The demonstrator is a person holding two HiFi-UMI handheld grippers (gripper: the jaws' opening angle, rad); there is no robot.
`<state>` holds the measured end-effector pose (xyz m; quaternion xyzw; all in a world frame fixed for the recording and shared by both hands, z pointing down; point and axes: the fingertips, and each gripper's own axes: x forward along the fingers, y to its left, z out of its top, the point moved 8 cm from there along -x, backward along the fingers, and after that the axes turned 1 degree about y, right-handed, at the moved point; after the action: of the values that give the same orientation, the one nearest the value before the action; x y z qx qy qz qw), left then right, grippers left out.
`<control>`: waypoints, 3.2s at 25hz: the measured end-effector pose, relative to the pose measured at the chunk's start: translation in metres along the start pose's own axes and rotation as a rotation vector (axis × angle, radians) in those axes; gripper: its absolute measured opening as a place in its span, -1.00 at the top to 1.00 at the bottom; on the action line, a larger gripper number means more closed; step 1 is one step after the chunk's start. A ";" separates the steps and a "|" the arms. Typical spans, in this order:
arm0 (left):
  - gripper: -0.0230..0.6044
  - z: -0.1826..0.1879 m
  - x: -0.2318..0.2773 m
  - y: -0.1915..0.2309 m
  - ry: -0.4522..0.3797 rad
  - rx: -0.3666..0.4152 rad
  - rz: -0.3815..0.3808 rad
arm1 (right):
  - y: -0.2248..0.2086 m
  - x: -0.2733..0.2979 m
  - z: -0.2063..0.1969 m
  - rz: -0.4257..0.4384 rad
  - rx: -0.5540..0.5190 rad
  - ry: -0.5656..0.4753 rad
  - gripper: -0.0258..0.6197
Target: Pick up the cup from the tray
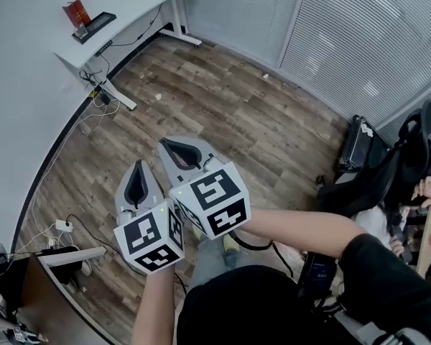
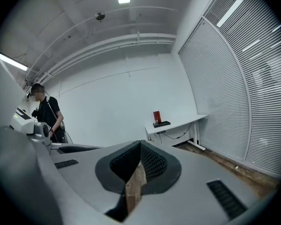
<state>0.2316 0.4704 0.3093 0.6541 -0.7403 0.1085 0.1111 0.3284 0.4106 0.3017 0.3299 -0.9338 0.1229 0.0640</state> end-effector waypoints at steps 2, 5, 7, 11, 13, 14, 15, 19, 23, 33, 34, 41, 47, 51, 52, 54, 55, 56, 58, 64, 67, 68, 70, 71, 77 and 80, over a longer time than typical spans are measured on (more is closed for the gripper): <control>0.93 0.002 0.007 0.004 -0.002 -0.001 -0.007 | -0.002 0.007 0.002 -0.007 -0.001 -0.002 0.87; 0.93 0.005 0.019 0.014 -0.004 -0.007 -0.014 | -0.002 0.023 0.006 -0.010 -0.008 0.003 0.87; 0.93 0.007 0.028 0.022 -0.006 -0.011 -0.013 | -0.002 0.035 0.007 -0.006 -0.011 0.005 0.87; 0.93 0.010 0.043 0.043 -0.015 -0.027 -0.003 | 0.002 0.061 0.013 0.006 -0.034 0.004 0.87; 0.93 0.014 0.051 0.057 -0.019 -0.036 0.006 | 0.006 0.078 0.018 0.014 -0.044 0.006 0.87; 0.93 0.017 0.056 0.065 -0.022 -0.038 0.011 | 0.008 0.087 0.021 0.018 -0.047 0.007 0.87; 0.93 0.020 0.060 0.072 -0.026 -0.040 0.014 | 0.010 0.095 0.024 0.022 -0.049 0.008 0.87; 0.93 0.026 0.070 0.095 -0.039 -0.053 0.029 | 0.019 0.120 0.033 0.036 -0.068 0.007 0.87; 0.93 0.026 0.077 0.112 -0.047 -0.068 0.031 | 0.027 0.137 0.035 0.037 -0.086 0.008 0.87; 0.93 0.030 0.101 0.126 -0.057 -0.076 0.016 | 0.020 0.162 0.038 0.010 -0.074 -0.003 0.87; 0.93 0.030 0.104 0.126 -0.056 -0.076 0.014 | 0.018 0.164 0.039 0.009 -0.071 -0.005 0.87; 0.93 0.044 0.144 0.117 -0.042 -0.071 0.009 | -0.017 0.186 0.049 0.010 -0.051 -0.007 0.87; 0.93 0.067 0.193 0.107 -0.045 -0.056 0.015 | -0.059 0.216 0.070 0.021 -0.047 -0.026 0.87; 0.93 0.080 0.222 0.098 -0.050 -0.044 0.025 | -0.086 0.231 0.080 0.030 -0.043 -0.040 0.87; 0.93 0.082 0.228 0.096 -0.050 -0.042 0.026 | -0.092 0.234 0.082 0.031 -0.042 -0.041 0.87; 0.93 0.083 0.238 0.092 -0.049 -0.039 0.030 | -0.102 0.240 0.083 0.036 -0.039 -0.044 0.87; 0.93 0.084 0.243 0.091 -0.048 -0.037 0.033 | -0.107 0.242 0.083 0.039 -0.038 -0.046 0.87; 0.93 0.085 0.248 0.089 -0.048 -0.035 0.037 | -0.112 0.245 0.083 0.044 -0.037 -0.047 0.87; 0.93 0.086 0.258 0.084 -0.048 -0.034 0.048 | -0.123 0.250 0.084 0.052 -0.035 -0.048 0.87; 0.93 0.088 0.279 0.074 -0.026 -0.037 0.077 | -0.146 0.262 0.085 0.081 -0.018 -0.025 0.87; 0.93 0.091 0.280 0.081 -0.023 -0.042 0.096 | -0.142 0.270 0.088 0.103 -0.020 -0.028 0.87; 0.93 0.092 0.281 0.084 -0.023 -0.045 0.103 | -0.141 0.273 0.089 0.110 -0.018 -0.031 0.87; 0.93 0.092 0.284 0.090 -0.024 -0.051 0.116 | -0.140 0.281 0.090 0.121 -0.008 -0.035 0.87; 0.93 0.092 0.285 0.093 -0.023 -0.051 0.121 | -0.139 0.284 0.090 0.127 -0.003 -0.034 0.87; 0.93 0.095 0.299 0.108 -0.017 -0.055 0.130 | -0.138 0.308 0.092 0.157 0.000 -0.025 0.87; 0.93 0.096 0.311 0.121 -0.016 -0.061 0.132 | -0.136 0.326 0.093 0.159 -0.005 -0.023 0.87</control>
<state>0.0718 0.1619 0.3119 0.6008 -0.7858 0.0876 0.1179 0.1586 0.0872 0.3031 0.2560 -0.9580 0.1216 0.0444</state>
